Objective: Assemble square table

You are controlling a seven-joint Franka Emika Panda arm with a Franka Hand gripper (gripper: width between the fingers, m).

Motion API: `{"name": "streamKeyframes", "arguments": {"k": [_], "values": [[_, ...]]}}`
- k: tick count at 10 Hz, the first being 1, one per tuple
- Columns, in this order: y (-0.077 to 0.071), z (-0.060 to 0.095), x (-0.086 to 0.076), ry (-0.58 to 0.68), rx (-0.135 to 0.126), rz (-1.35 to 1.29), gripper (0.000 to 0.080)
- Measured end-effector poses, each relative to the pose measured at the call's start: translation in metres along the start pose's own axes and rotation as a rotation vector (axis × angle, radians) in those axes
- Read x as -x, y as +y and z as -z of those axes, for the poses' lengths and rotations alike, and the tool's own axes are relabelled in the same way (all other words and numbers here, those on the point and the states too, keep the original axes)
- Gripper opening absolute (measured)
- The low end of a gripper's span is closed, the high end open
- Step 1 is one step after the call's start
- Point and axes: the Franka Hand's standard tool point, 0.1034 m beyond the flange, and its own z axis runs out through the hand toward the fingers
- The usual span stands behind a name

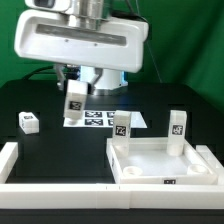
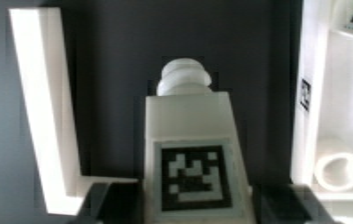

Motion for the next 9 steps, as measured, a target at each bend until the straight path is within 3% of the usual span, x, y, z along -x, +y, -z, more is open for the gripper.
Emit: {"name": "streamKeyframes", "arguments": {"k": [1, 2, 3, 4, 5, 9], "values": [[-0.027, 0.003, -0.003, 0.041, -0.014, -0.037, 0.0290], [-0.058, 0.010, -0.022, 0.167, -0.032, -0.078, 0.0290], [-0.088, 0.011, -0.027, 0.288, -0.057, -0.099, 0.0290], [-0.109, 0.007, -0.022, 0.294, -0.073, -0.112, 0.0290], [-0.121, 0.011, -0.026, 0.346, -0.086, -0.106, 0.0290], [-0.116, 0.009, -0.027, 0.415, -0.083, -0.107, 0.0290]]}}
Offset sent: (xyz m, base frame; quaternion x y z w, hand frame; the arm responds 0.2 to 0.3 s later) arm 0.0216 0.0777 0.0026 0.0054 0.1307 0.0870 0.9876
